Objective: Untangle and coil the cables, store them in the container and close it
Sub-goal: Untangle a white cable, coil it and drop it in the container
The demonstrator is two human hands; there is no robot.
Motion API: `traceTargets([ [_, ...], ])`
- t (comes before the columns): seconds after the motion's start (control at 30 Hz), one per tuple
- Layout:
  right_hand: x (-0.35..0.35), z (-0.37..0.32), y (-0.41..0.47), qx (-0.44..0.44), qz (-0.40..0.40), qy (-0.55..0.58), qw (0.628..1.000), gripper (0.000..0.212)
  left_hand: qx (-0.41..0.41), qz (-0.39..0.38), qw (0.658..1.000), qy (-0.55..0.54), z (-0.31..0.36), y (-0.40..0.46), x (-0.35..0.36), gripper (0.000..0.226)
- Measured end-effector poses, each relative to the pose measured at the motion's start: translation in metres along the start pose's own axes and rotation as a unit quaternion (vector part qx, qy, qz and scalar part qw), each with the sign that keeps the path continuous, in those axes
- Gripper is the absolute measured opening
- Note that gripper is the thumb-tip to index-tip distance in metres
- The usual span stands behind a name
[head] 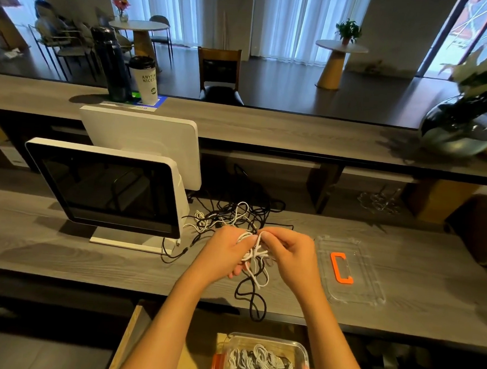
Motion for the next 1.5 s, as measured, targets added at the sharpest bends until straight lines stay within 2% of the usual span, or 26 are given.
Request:
traceTargets([
  [0.1, -0.005, -0.003, 0.006, 0.038, -0.016, 0.036, 0.998, 0.02, 0.022, -0.018, 0.999, -0.026, 0.0, -0.003, 0.002, 0.038],
  [0.23, -0.009, 0.0, 0.014, 0.113, -0.036, 0.143, 0.982, 0.015, 0.078, -0.038, 0.994, -0.068, 0.003, -0.005, 0.002, 0.041],
  [0.33, -0.004, 0.005, 0.014, 0.125, -0.067, 0.177, 0.974, 0.018, 0.099, -0.041, 0.988, -0.113, 0.005, -0.005, 0.0, 0.042],
  [0.47, 0.007, 0.014, 0.011, 0.133, -0.087, 0.189, 0.969, 0.019, 0.111, 0.035, 0.973, -0.2, 0.003, -0.003, -0.002, 0.042],
  [0.67, 0.03, 0.022, -0.002, 0.172, -0.14, 0.211, 0.952, 0.028, 0.025, 0.168, 0.935, -0.312, -0.006, 0.001, 0.001, 0.042],
  [0.73, 0.037, 0.022, -0.005, 0.161, -0.135, 0.18, 0.961, 0.031, 0.001, 0.214, 0.941, -0.263, -0.013, 0.004, -0.002, 0.044],
  [0.87, 0.051, 0.021, -0.014, 0.139, -0.119, 0.121, 0.976, 0.042, -0.029, 0.274, 0.958, -0.081, -0.021, 0.007, -0.009, 0.048],
  [1.0, 0.053, 0.018, -0.016, 0.123, -0.102, 0.049, 0.986, 0.036, -0.025, 0.258, 0.965, 0.048, -0.021, 0.01, -0.009, 0.05],
  [1.1, 0.051, 0.014, -0.014, 0.072, -0.125, -0.078, 0.987, 0.036, -0.041, 0.231, 0.967, 0.103, -0.024, 0.014, -0.012, 0.049],
  [1.2, 0.049, 0.009, -0.01, 0.006, -0.165, -0.229, 0.959, 0.032, -0.063, 0.214, 0.968, 0.116, -0.026, 0.015, -0.015, 0.045],
  [1.27, 0.044, 0.005, -0.009, -0.018, -0.164, -0.298, 0.94, 0.032, -0.068, 0.198, 0.971, 0.118, -0.026, 0.013, -0.014, 0.044],
  [1.33, 0.041, 0.002, -0.008, -0.064, -0.123, -0.369, 0.919, 0.032, -0.07, 0.183, 0.975, 0.108, -0.025, 0.013, -0.014, 0.046],
  [1.4, 0.039, 0.001, -0.009, -0.146, -0.055, -0.416, 0.896, 0.028, -0.072, 0.169, 0.976, 0.115, -0.022, 0.013, -0.016, 0.048],
  [1.5, 0.034, 0.0, -0.015, -0.272, 0.054, -0.416, 0.866, 0.025, -0.081, 0.141, 0.976, 0.147, -0.018, 0.012, -0.02, 0.049],
])
Point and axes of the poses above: each hand's wrist, its own y-axis towards the middle knuckle, its own x-axis out of the palm, z = x × y, the point moved 3 cm from there along y, towards the middle knuckle, and after that the axes turned 2 degrees about -y, right-handed, at the moved point
